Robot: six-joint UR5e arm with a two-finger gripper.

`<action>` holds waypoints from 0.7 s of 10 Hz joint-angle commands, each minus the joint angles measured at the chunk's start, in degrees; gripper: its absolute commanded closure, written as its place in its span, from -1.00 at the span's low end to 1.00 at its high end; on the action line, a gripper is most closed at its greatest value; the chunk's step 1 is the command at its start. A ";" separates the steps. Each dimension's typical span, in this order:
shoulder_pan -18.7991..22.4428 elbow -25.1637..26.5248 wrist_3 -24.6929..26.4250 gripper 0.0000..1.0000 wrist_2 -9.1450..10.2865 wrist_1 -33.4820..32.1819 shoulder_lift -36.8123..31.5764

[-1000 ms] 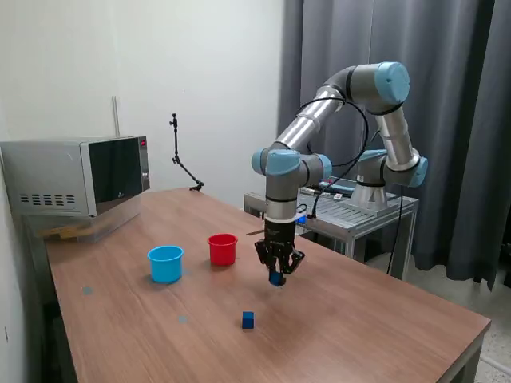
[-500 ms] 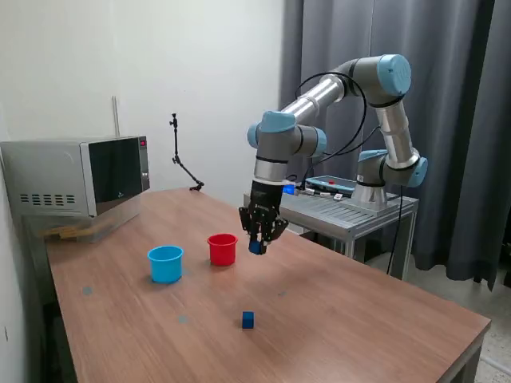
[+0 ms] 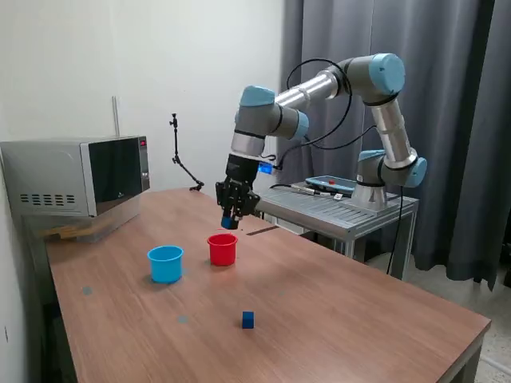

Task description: Place red objects in the red bin, and blue objects in the blue bin.

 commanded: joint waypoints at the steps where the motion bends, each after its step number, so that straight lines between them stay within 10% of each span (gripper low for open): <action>1: -1.98 -2.08 0.02 1.00 0.17 0.71 0.24; 7: -6.99 -3.31 0.28 1.00 0.52 2.11 1.99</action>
